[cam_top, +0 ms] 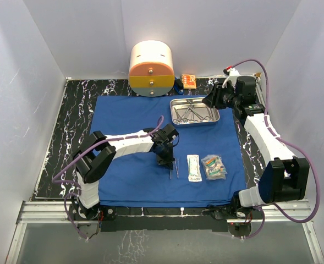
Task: Open and lay out the surgical kit
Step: Place the medical item in the surgical kit.
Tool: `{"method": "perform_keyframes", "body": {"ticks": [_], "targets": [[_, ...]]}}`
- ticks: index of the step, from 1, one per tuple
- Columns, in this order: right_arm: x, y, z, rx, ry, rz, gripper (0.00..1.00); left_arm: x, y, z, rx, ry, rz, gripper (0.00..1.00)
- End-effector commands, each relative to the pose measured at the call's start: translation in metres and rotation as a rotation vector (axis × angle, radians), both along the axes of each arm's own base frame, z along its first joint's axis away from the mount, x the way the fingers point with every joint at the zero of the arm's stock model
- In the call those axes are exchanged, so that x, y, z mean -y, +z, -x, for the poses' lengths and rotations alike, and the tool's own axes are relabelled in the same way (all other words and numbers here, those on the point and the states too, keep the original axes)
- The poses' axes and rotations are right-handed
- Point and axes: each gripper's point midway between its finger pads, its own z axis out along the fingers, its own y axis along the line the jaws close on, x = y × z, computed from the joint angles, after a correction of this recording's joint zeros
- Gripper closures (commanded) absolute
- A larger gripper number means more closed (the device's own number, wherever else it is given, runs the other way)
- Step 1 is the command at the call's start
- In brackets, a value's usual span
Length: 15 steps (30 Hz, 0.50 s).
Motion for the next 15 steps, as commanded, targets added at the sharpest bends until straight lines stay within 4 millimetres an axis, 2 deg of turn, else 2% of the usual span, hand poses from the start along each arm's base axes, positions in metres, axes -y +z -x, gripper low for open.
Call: {"method": "perform_keyframes", "body": {"ticks": [1, 15], "targets": [[-0.0001, 0.0278, -0.0025, 0.095, 0.007, -0.025, 0.66, -0.0130, -0.0112, 0.0064, -0.035, 0.020, -0.048, 0.95], [0.0028, 0.0282, -0.0023, 0.093, 0.003, -0.039, 0.66, -0.0185, -0.0183, 0.0105, -0.052, 0.027, -0.058, 0.89]]}}
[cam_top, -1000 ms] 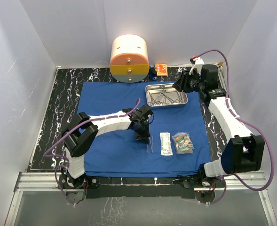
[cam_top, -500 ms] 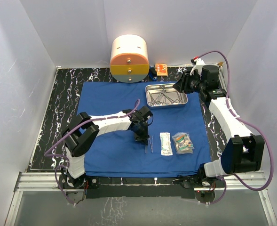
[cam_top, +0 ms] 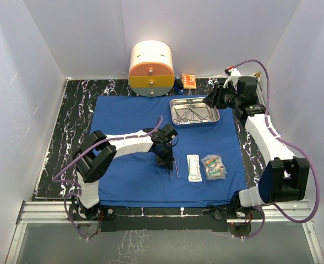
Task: Open and lay out the surgical kit
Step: Place the medical item in the surgical kit.
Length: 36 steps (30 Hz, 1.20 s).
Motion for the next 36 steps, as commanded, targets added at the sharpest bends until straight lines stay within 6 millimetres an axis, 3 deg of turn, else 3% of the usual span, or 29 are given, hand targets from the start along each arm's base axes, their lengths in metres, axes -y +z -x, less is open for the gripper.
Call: {"method": "perform_keyframes", "body": {"ticks": [1, 22, 36], "targets": [[0.000, 0.027, -0.002, 0.088, 0.002, -0.021, 0.66, -0.016, -0.011, 0.011, -0.040, 0.016, -0.051, 0.89], [0.001, 0.023, -0.006, 0.069, -0.003, -0.024, 0.66, -0.027, -0.013, 0.023, -0.069, 0.035, -0.061, 0.82], [0.001, 0.024, -0.005, 0.074, -0.002, -0.022, 0.66, -0.023, -0.011, 0.020, -0.062, 0.027, -0.053, 0.77]]}}
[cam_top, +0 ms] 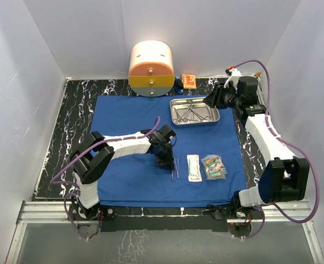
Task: Open and lay out the surgical kit
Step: Place the medical item in the surgical kit, then pick up the medical item from the container.
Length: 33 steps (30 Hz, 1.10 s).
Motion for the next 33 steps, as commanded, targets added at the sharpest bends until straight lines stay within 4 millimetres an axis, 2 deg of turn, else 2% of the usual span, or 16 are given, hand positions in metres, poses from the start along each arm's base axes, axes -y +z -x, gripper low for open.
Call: {"method": "perform_keyframes", "body": {"ticks": [1, 5, 10, 17, 21, 26, 31, 33], "targets": [[0.001, 0.025, -0.005, 0.085, 0.004, -0.005, 0.66, -0.025, -0.012, 0.018, -0.055, -0.007, -0.100, 0.77], [0.002, 0.024, -0.005, 0.092, 0.007, 0.012, 0.66, -0.025, -0.006, 0.015, -0.039, -0.004, -0.095, 0.75], [0.004, 0.024, -0.007, 0.108, 0.025, 0.048, 0.66, -0.025, 0.010, 0.011, 0.005, -0.016, -0.060, 0.65], [0.007, 0.023, -0.015, 0.141, 0.054, 0.119, 0.66, -0.034, 0.050, 0.000, 0.085, -0.028, 0.050, 0.56], [0.013, 0.019, -0.023, 0.151, 0.064, 0.189, 0.66, -0.034, 0.077, -0.007, 0.148, -0.064, 0.176, 0.52], [0.016, 0.000, -0.040, 0.127, 0.081, 0.269, 0.66, -0.043, 0.121, -0.036, 0.297, -0.103, 0.285, 0.43], [0.006, -0.032, -0.061, 0.100, 0.128, 0.389, 0.65, -0.057, 0.162, -0.077, 0.529, -0.204, 0.261, 0.35], [0.000, -0.042, -0.067, 0.099, 0.173, 0.434, 0.64, -0.061, 0.185, -0.097, 0.648, -0.252, 0.234, 0.32]]}}
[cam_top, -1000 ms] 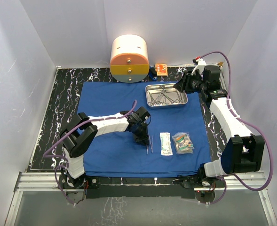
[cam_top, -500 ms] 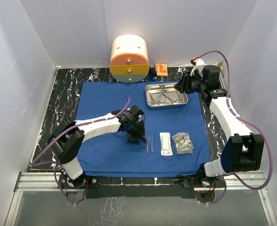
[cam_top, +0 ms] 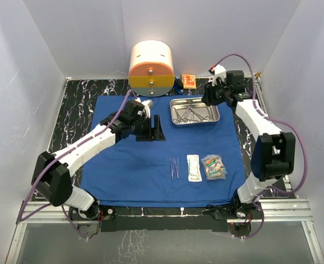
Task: Open and lay out the surgical kit
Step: Pick up the medical item from the container.
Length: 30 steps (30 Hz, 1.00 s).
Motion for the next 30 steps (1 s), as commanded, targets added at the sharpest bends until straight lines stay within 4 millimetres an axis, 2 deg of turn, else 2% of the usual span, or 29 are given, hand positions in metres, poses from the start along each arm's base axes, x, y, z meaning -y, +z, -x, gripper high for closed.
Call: {"method": "perform_keyframes", "body": {"ticks": [1, 5, 10, 13, 18, 30], "targets": [[-0.012, -0.006, -0.020, 0.057, 0.095, 0.149, 0.64, -0.008, 0.065, -0.040, 0.330, -0.126, -0.025, 0.30], [-0.024, -0.040, -0.031, 0.008, 0.157, 0.240, 0.63, -0.025, 0.093, -0.067, 0.460, -0.166, -0.095, 0.20], [-0.033, -0.067, -0.042, -0.037, 0.183, 0.277, 0.62, -0.044, 0.100, -0.085, 0.555, -0.212, -0.230, 0.02], [-0.036, -0.083, -0.049, -0.066, 0.188, 0.290, 0.63, -0.051, 0.100, -0.090, 0.579, -0.246, -0.283, 0.01], [-0.035, -0.105, -0.055, -0.110, 0.195, 0.318, 0.63, -0.051, 0.100, -0.090, 0.627, -0.322, -0.301, 0.01], [-0.035, -0.128, -0.073, -0.148, 0.208, 0.358, 0.64, -0.054, 0.097, -0.100, 0.628, -0.309, -0.283, 0.01]]}}
